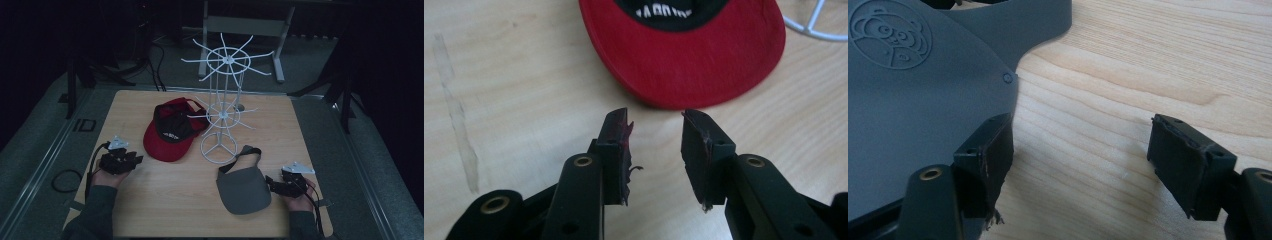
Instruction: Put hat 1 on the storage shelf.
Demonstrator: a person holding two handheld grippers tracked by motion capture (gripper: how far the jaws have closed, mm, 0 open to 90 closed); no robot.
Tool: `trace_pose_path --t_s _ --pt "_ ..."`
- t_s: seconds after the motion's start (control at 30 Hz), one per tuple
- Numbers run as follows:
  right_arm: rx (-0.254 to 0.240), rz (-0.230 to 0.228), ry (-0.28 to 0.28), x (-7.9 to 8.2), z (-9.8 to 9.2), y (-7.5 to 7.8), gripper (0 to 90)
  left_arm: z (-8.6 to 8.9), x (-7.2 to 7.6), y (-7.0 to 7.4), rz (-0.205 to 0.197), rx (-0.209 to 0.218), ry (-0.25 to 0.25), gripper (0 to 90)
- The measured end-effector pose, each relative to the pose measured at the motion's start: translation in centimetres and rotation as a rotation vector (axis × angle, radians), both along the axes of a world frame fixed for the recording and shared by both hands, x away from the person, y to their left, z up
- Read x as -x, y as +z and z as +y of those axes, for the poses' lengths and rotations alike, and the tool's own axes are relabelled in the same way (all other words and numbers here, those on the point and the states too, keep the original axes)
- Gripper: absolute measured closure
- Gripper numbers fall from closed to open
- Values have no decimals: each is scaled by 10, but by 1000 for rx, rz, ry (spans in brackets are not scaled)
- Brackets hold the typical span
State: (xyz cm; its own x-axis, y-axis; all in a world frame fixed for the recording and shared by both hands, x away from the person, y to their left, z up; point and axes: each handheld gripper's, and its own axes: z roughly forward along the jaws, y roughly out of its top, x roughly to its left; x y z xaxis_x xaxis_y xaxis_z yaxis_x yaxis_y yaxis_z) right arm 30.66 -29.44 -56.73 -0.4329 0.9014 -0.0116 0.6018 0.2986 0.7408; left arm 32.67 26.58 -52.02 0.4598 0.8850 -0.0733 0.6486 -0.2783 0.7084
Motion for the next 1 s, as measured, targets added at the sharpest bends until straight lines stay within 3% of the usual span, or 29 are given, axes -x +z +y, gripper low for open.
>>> trace_pose_path --t_s 0.13,0.27,0.5,0.83,1.0 --pt "0 0 1 0 0 0 261 4 -16 4 16 20 0 674" --pt "0 0 1 0 0 0 260 6 -32 7 33 14 5 687" --pt "0 0 1 0 0 0 260 7 -55 3 77 30 7 715" --pt "1 0 2 -1 0 0 259 8 -75 -11 134 95 20 659" --pt "0 0 2 -1 0 0 259 6 -77 -14 163 120 4 681"
